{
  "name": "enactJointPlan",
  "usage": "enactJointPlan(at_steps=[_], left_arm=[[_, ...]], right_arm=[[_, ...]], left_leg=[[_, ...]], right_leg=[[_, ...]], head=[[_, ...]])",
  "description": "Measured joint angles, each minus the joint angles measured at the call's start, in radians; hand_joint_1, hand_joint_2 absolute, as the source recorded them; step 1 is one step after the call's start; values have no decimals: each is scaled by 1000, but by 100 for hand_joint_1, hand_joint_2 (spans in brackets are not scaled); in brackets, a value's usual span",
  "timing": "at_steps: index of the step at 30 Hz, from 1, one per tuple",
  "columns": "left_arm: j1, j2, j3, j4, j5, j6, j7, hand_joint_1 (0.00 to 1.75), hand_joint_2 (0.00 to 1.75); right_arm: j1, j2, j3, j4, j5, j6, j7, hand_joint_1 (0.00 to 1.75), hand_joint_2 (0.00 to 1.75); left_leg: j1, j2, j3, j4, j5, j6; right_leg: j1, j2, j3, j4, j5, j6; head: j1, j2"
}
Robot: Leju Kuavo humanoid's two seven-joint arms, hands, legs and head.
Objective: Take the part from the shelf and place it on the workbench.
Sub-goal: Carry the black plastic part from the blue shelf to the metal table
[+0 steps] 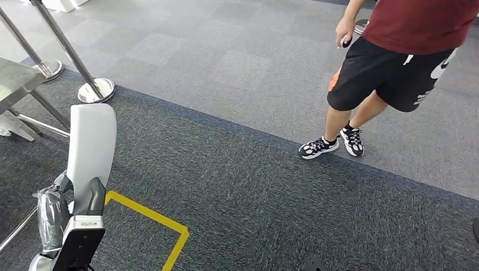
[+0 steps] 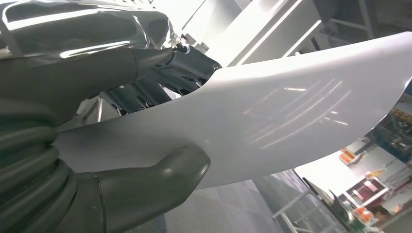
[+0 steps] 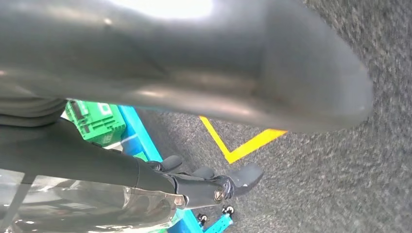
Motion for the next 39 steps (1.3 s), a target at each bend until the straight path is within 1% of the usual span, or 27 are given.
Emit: enactJointPlan(at_steps=[1,2,3,5,7,8,9,10,12,14,16,17,18,20,22,23,24,25,27,29,31,32,34,35,37,38,39], left_arm=[[1,2,0,-2,1,0,0,175,175],[2,3,0,-6,1,-1,0,175,175],[1,4,1,-10,2,-3,1,175,175],[2,4,1,-15,2,-11,2,175,175],[5,4,0,-15,2,-17,4,175,175],[6,4,0,-15,2,-19,4,175,175],[7,4,0,-15,2,-19,4,175,175],[7,4,0,-15,1,-20,4,175,175],[7,4,-1,-16,1,-22,4,175,175],[7,4,-1,-18,0,-24,5,175,175],[10,5,-1,-20,0,-26,5,175,175],[11,5,0,-20,0,-26,5,175,175],[10,6,-1,-21,-1,-26,5,175,175],[4,6,-1,-22,-2,-29,5,175,175],[0,6,-2,-22,-5,-33,7,175,175],[0,7,-2,-22,-6,-34,8,175,175],[-1,8,-2,-21,-6,-35,9,175,175],[-2,9,-2,-20,-6,-36,10,175,175],[-8,11,-2,-20,-4,-35,11,175,175],[-18,12,-3,-18,0,-33,11,175,175],[-23,14,-4,-14,2,-31,11,175,175],[-24,15,-5,-12,3,-31,11,175,175],[-32,16,-10,-7,4,-28,10,175,175],[-36,16,-16,-3,4,-26,9,175,175],[-42,16,-25,5,5,-24,9,175,175],[-43,15,-28,9,7,-23,9,175,175],[-45,15,-29,13,8,-22,9,175,175]], right_arm=[[-1,2,0,0,1,0,1,0,0],[-3,5,0,-1,3,0,1,0,0],[-5,7,0,-2,4,0,2,0,0],[-7,8,1,-3,7,0,3,0,0],[-5,7,0,-3,8,0,5,0,0],[-4,6,0,-3,8,0,5,0,0],[-3,5,0,-3,8,0,5,0,0],[-3,5,0,-3,8,0,5,0,0],[-4,6,0,-4,7,0,4,0,0],[-4,6,0,-4,7,1,4,0,0],[-6,7,0,-5,7,1,4,0,0],[-7,7,-1,-6,7,1,4,0,0],[-8,8,-1,-6,7,1,4,0,0],[-7,8,-2,-7,7,3,4,0,0],[-5,8,-2,-7,9,8,6,0,0],[-4,7,-3,-7,11,11,7,0,0],[-5,7,-3,-7,13,13,8,0,0],[-6,7,-3,-7,14,15,8,0,0],[-9,8,-3,-7,16,16,8,0,0],[-10,9,-3,-7,16,16,8,0,0],[-11,11,-3,-7,16,16,8,0,0],[-12,11,-3,-8,16,16,8,0,0],[-14,12,-3,-8,17,15,7,0,0],[-13,10,-3,-8,17,15,7,0,0],[-8,7,-3,-8,16,15,7,0,0],[-7,5,-3,-8,16,14,7,0,0],[-6,4,-3,-8,16,14,7,0,0]], left_leg=[[0,-13,6,-6,3,4],[4,-26,15,-14,8,9],[9,-40,24,-22,13,15],[17,-67,34,-30,17,23],[18,-100,35,-30,16,25],[18,-118,36,-29,15,24],[20,-135,38,-28,13,22],[22,-151,40,-25,10,18],[25,-178,38,-14,1,7],[27,-200,28,-7,-2,-5],[30,-215,21,-9,0,-15],[30,-202,16,-4,-3,-19],[28,-174,5,16,-15,-23],[26,-104,-51,121,-66,-28],[28,-78,-125,256,-114,-31],[29,-76,-144,286,-116,-30],[29,-75,-141,274,-98,-29],[28,-68,-114,221,-65,-26],[19,-26,-37,77,-6,-17],[9,1,0,4,9,-7],[5,-19,3,-4,7,1],[8,-31,9,-10,10,6],[16,-54,23,-21,18,17],[19,-66,25,-23,20,20],[21,-94,25,-23,19,24],[21,-109,26,-22,19,25],[21,-123,27,-22,18,24]], right_leg=[[-1,-11,6,-4,-2,5],[-2,0,9,2,-10,10],[-3,24,4,26,-26,13],[-5,92,-44,134,-79,18],[-5,114,-111,248,-112,22],[-5,116,-127,262,-103,23],[-5,118,-124,236,-74,23],[-7,127,-102,172,-31,23],[-13,173,-52,45,26,25],[-14,203,-34,2,32,21],[-11,184,-32,0,33,9],[-12,174,-30,-2,34,3],[-13,162,-28,-4,34,-4],[-11,134,-25,-6,32,-13],[-8,103,-25,-5,28,-17],[-7,89,-25,-5,27,-18],[-6,75,-23,-5,25,-17],[-5,63,-19,-5,23,-16],[-2,42,-11,-5,16,-11],[1,23,-4,-7,10,-1],[0,3,6,-13,7,10],[-1,9,11,-12,4,16],[-3,57,-3,33,-24,24],[-4,87,-30,88,-50,26],[-3,113,-105,221,-99,28],[-3,115,-132,259,-102,29],[-3,116,-142,258,-84,28]], head=[[0,0],[0,0],[1,0],[6,0],[9,0],[9,0],[9,0],[9,0],[10,0],[10,0],[10,0],[9,0],[6,0],[-2,0],[-5,0],[-5,0],[-5,0],[-5,0],[-5,0],[-4,0],[-4,0],[-3,0],[1,0],[4,0],[8,0],[8,0],[8,0]])
